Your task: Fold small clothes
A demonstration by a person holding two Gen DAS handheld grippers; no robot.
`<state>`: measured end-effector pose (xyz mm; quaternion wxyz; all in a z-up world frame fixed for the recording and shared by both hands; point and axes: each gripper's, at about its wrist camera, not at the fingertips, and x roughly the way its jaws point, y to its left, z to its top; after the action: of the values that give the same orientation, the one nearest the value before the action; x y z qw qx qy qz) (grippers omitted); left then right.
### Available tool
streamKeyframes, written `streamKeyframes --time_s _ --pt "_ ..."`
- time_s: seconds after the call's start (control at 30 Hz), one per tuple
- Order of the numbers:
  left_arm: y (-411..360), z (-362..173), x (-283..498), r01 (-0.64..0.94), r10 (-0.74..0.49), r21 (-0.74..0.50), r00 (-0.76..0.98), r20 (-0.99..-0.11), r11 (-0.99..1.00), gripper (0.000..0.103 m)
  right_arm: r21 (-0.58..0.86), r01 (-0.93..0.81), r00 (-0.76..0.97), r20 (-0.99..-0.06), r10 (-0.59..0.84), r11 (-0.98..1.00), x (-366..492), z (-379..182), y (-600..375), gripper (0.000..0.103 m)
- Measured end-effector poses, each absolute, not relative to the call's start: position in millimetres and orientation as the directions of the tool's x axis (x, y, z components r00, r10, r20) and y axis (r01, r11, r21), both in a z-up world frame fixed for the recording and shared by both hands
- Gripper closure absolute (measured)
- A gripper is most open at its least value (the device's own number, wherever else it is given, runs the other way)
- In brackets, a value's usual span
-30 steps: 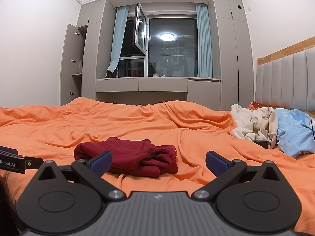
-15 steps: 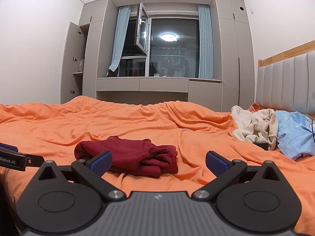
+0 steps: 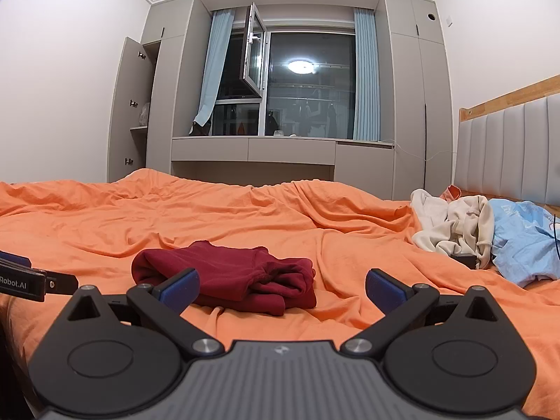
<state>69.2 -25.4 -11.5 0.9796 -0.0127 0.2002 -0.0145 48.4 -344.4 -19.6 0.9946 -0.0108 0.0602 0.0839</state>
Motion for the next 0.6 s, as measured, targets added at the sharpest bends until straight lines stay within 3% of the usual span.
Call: streamKeyframes --time_s 0.6 --pt "-25.2 -11.5 69.0 0.024 -0.033 -0.029 0.919 -0.392 0.999 0.001 -0.019 -0.175 0.978 -0.122 0.171 0.984 49.0 -22.0 -348.2 0.0"
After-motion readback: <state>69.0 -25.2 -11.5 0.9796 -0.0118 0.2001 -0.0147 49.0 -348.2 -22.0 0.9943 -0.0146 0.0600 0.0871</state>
